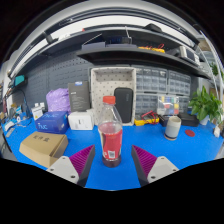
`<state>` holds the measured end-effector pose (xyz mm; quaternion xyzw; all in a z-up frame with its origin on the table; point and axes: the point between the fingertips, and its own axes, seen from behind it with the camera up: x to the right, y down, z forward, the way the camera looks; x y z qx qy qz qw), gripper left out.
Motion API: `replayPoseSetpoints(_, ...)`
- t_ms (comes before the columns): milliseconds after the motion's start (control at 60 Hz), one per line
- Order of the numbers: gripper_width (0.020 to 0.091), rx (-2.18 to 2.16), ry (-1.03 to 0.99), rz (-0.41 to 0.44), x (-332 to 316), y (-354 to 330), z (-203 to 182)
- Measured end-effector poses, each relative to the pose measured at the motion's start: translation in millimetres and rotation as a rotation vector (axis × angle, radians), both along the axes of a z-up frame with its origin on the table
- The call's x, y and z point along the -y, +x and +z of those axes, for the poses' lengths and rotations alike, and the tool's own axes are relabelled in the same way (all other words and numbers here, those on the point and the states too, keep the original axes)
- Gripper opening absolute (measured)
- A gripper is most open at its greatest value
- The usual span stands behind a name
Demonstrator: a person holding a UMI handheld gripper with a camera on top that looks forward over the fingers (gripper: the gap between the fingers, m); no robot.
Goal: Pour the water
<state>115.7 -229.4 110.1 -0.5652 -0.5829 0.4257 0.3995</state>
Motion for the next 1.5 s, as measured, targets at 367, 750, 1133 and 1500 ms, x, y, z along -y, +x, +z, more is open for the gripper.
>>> replayPoseSetpoints(367,0.0738,-0.018,0.012,0.015,10.7,-77.8,-19.9)
replayPoseSetpoints(750,0.0509,-0.128,0.063,0.054,14.8,-105.1,-22.5)
replayPoseSetpoints(1133,0.0393,-0.119,-0.05,0.15,15.9,-112.1,-24.9)
replayPoseSetpoints(1500,0.0393,0.061,-0.65,0.037,-63.4,-139.9,8.3)
